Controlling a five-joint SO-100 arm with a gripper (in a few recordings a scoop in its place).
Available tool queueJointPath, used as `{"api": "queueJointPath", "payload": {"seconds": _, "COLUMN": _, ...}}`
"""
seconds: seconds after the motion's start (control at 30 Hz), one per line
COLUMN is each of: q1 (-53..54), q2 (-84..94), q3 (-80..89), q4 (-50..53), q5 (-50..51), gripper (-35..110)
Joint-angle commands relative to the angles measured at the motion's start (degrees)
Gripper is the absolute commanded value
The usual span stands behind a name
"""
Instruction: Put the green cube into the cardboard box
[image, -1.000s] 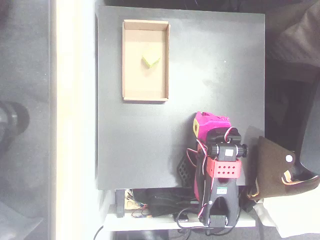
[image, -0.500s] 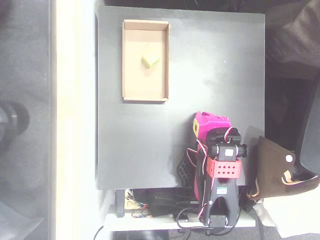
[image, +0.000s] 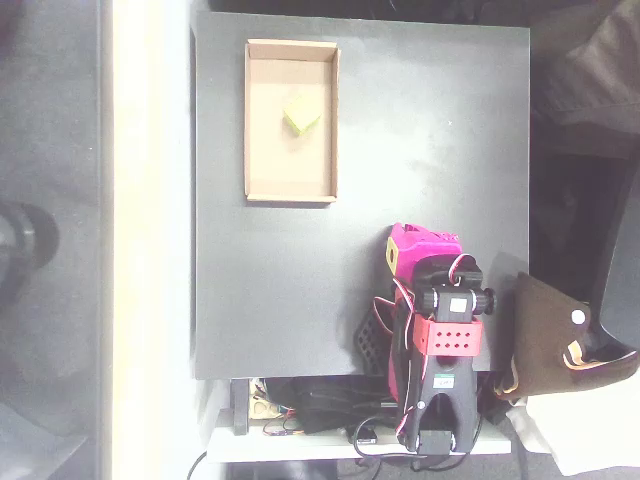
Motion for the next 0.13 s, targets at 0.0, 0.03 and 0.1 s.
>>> {"api": "queueJointPath", "payload": {"seconds": 0.0, "q1": 0.26, "q2": 0.62, "q3": 0.62, "q4": 0.79, "q5": 6.33, "gripper": 3}}
{"api": "queueJointPath", "payload": {"seconds": 0.03, "q1": 0.26, "q2": 0.62, "q3": 0.62, "q4": 0.79, "q5": 6.33, "gripper": 3}}
{"api": "queueJointPath", "payload": {"seconds": 0.1, "q1": 0.26, "q2": 0.62, "q3": 0.62, "q4": 0.79, "q5": 6.33, "gripper": 3}}
